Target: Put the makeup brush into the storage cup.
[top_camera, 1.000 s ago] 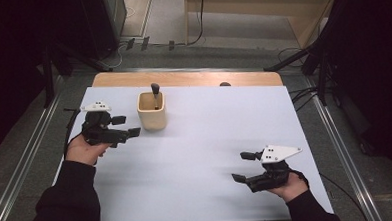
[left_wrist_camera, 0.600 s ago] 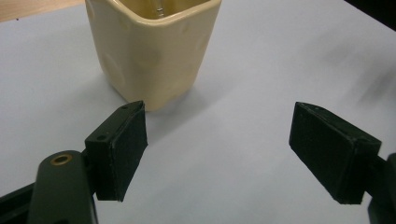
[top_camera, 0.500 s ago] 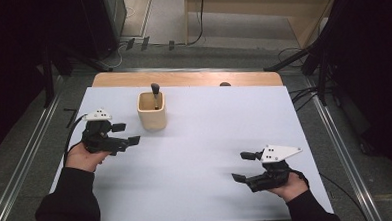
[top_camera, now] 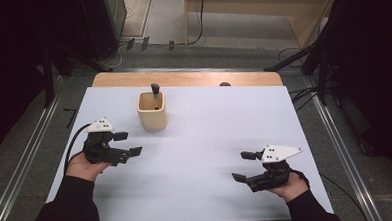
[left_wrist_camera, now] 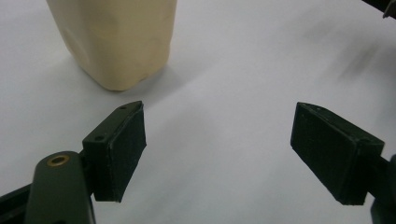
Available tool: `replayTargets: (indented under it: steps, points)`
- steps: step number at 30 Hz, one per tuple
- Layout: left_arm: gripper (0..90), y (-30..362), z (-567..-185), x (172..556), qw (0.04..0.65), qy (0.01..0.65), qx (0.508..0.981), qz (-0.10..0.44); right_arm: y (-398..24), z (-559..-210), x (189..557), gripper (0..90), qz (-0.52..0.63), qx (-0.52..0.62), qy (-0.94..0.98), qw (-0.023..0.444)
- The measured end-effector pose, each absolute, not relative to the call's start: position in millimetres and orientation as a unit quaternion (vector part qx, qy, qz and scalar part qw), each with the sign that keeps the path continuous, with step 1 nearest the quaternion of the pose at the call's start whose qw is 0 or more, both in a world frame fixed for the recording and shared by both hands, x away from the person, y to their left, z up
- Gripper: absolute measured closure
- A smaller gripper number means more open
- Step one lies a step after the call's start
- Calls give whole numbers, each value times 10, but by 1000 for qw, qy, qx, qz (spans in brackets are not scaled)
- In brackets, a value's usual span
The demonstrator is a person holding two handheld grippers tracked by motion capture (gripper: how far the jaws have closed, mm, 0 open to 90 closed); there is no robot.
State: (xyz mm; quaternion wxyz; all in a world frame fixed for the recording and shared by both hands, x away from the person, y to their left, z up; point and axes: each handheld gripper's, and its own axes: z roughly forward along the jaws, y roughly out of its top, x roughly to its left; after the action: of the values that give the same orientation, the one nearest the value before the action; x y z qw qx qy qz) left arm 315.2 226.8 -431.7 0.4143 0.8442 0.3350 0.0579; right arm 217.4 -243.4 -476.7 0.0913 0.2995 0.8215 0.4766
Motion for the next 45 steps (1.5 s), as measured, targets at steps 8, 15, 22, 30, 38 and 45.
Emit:
replayTargets:
  steps: [8,15,22,30,38,45]
  points:
    - [186,2235,-4346,3034,415,324,848,53,-2436,-4765,2173,227,477,298,822,92]
    - [180,2215,-4373,2940,411,312,855,52,-2437,-4766,2172,227,478,299,821,92]
    - [180,2212,-4422,2857,401,301,864,49,-2437,-4764,2169,227,480,300,820,91]
    - [178,2235,-4480,2787,394,297,869,47,-2434,-4764,2168,227,481,300,819,91]
    - [178,2238,-4535,2750,378,291,877,50,-2431,-4761,2165,228,483,299,818,91]
    - [178,2245,-4556,2741,374,290,879,51,-2429,-4758,2165,228,483,297,819,91]
